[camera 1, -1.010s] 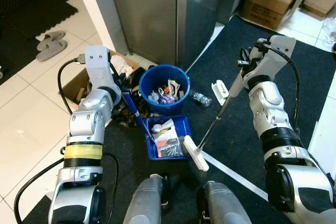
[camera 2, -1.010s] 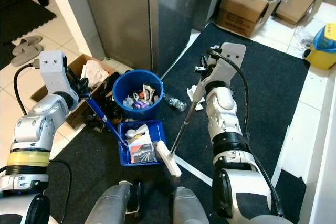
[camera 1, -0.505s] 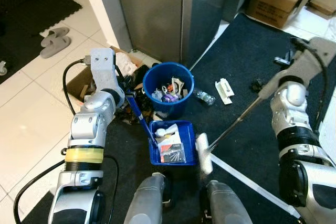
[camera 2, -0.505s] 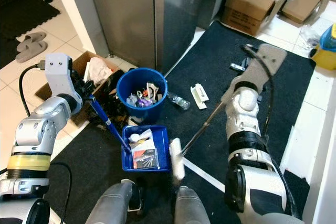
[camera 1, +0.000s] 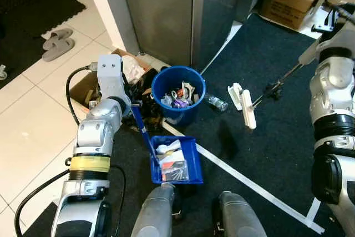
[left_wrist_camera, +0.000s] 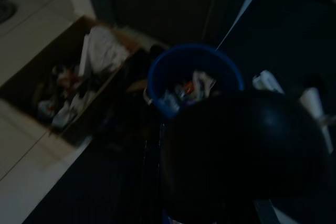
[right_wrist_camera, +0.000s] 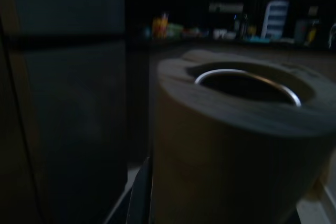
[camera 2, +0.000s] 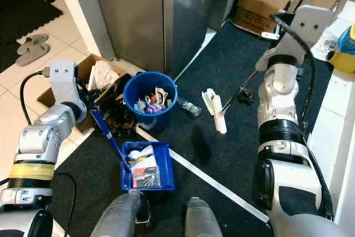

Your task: Sweep floor

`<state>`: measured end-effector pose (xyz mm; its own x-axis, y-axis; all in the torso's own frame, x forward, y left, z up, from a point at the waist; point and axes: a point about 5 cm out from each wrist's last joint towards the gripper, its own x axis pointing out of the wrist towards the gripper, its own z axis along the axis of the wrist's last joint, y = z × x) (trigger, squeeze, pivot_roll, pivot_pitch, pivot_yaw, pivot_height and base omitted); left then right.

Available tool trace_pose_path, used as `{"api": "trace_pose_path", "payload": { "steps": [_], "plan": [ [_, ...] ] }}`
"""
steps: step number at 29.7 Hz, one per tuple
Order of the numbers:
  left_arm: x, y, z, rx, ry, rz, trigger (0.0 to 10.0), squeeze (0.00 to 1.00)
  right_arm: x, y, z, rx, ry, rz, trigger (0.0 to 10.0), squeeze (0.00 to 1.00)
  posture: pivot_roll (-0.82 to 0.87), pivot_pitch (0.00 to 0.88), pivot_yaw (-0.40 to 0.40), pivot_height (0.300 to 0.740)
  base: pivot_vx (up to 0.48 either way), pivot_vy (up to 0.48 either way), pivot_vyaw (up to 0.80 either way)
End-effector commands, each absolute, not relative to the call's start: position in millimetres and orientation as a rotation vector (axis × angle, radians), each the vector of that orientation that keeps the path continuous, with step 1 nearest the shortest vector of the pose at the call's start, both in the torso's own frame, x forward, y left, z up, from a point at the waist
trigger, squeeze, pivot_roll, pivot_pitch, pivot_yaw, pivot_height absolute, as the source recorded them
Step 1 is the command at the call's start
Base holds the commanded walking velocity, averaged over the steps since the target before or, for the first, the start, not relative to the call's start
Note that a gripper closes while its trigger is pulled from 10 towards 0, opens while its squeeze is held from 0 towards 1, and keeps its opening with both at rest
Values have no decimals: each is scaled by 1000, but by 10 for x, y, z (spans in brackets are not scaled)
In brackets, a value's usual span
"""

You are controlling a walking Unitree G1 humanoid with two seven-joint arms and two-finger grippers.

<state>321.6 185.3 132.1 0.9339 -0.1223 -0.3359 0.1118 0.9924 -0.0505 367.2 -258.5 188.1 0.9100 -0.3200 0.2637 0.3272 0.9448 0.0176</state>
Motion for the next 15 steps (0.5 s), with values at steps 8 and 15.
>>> {"api": "trace_pose_path", "payload": {
  "steps": [8, 15],
  "plan": [
    [3216, 1731, 2079, -10, 129, -295, 10000, 0, 3625, -2502, 1534, -40, -165, -346, 10000, 0, 32, 43, 43, 740, 0, 0, 0],
    [3087, 1528, 2332, -51, 139, -541, 10000, 0, 3618, -2474, 1498, -118, -169, -370, 10000, 0, 42, 31, 61, 740, 0, 0, 0]
  ]
}}
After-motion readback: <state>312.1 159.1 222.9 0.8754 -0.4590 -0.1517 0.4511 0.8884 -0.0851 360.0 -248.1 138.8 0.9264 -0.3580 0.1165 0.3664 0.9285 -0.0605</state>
